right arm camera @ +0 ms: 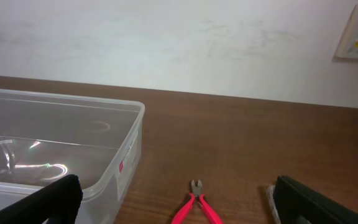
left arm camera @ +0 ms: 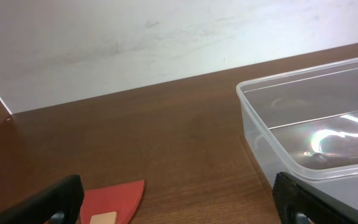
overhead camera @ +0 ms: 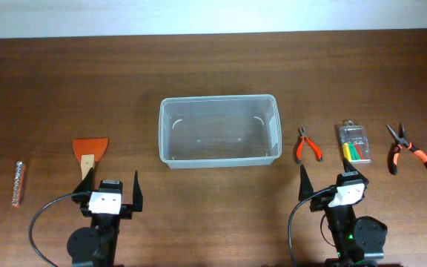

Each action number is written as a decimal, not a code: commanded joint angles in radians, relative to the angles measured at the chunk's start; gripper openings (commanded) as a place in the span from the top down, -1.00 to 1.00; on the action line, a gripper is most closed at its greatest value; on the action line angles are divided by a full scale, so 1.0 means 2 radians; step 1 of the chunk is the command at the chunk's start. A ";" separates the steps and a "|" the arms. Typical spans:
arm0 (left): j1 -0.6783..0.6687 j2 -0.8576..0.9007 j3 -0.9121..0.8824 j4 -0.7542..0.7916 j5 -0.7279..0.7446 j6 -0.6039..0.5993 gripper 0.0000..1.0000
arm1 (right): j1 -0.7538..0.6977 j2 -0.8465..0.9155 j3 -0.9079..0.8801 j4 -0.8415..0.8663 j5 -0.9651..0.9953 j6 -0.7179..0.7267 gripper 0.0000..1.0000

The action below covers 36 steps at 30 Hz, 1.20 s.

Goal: Pack container

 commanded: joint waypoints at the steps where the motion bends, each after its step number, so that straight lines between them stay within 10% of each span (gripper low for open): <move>1: 0.003 -0.005 -0.004 0.002 -0.003 -0.006 -0.98 | 0.004 -0.005 -0.002 -0.003 0.001 0.004 -0.97; 29: 0.003 -0.005 -0.004 0.002 -0.003 -0.006 -0.98 | 0.004 -0.005 -0.002 -0.006 0.027 0.001 -0.97; 36: 0.003 -0.005 -0.004 0.002 -0.003 -0.006 -0.99 | 0.004 -0.005 0.005 0.008 0.031 0.098 -0.97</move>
